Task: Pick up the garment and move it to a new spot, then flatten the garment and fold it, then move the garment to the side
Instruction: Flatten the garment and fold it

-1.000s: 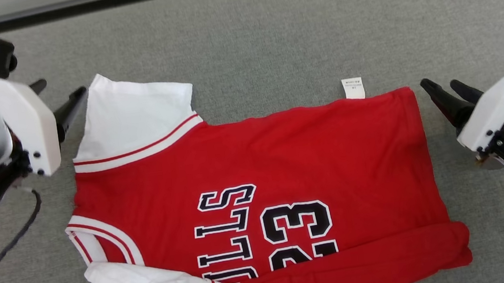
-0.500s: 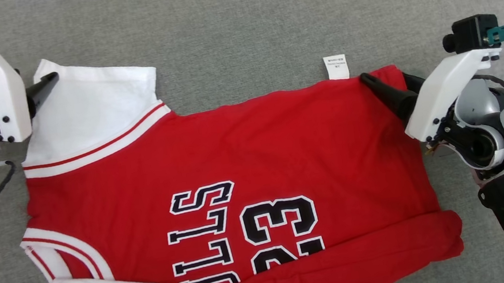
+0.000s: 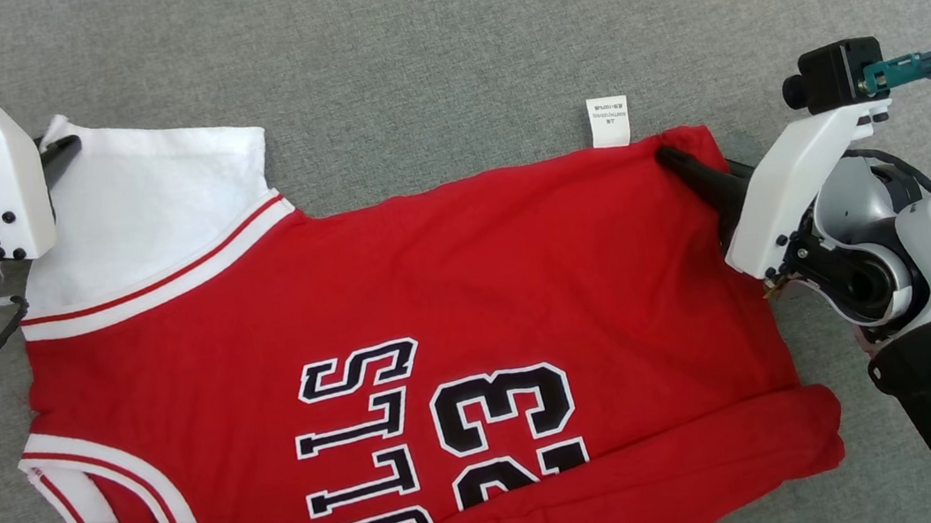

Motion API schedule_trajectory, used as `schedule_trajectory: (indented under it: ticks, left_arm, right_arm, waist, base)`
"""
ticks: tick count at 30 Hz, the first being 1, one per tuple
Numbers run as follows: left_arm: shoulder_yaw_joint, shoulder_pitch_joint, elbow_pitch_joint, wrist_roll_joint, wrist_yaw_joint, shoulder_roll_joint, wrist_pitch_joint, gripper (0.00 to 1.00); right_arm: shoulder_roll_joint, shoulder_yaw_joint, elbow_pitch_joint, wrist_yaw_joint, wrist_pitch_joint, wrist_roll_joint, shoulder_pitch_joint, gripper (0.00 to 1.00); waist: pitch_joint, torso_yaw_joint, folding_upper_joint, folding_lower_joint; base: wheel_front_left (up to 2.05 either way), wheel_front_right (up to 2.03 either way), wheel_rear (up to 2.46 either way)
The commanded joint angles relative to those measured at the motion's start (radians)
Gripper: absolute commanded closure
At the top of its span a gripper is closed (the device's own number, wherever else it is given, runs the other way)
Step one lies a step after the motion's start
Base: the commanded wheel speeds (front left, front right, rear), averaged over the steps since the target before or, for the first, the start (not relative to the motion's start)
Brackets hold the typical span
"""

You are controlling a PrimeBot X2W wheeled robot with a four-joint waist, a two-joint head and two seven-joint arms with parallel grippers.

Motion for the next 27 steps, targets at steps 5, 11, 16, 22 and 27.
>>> schedule_trajectory:
  ticks: [5, 11, 16, 22, 27]
  left_arm:
    - [-0.033, -0.016, -0.025, -0.052, -0.003, 0.010, -0.048, 1.00]
    - [-0.082, 0.022, -0.082, -0.116, -0.003, 0.027, -0.063, 1.00]
    - [-0.115, 0.050, -0.136, -0.152, -0.003, 0.052, -0.057, 1.00]
    - [-0.139, 0.103, -0.226, -0.218, -0.003, 0.088, -0.048, 1.00]
    - [-0.160, 0.161, -0.305, -0.276, -0.003, 0.121, -0.013, 1.00]
  right_arm:
    - [-0.025, 0.016, 0.034, 0.002, -0.055, 0.011, 0.015, 1.00]
    - [-0.045, 0.023, 0.089, 0.002, -0.107, 0.029, 0.050, 1.00]
    - [-0.056, 0.030, 0.126, 0.002, -0.127, 0.051, 0.078, 1.00]
    - [-0.079, 0.059, 0.150, 0.002, -0.192, 0.064, 0.108, 1.00]
    - [-0.097, 0.085, 0.160, 0.002, -0.245, 0.078, 0.129, 1.00]
  waist:
    - [-0.053, 0.024, 0.0000, 0.0000]
    - [-0.148, 0.060, 0.0000, 0.0000]
    - [-0.210, 0.090, 0.0000, 0.0000]
    - [-0.291, 0.125, 0.0000, 0.0000]
    - [-0.359, 0.147, 0.0000, 0.0000]
  base:
    - [0.00, 0.00, 0.00]
    - [0.00, 0.00, 0.00]
    - [0.00, 0.00, 0.00]
    - [0.00, 0.00, 0.00]
    - [0.00, 0.00, 0.00]
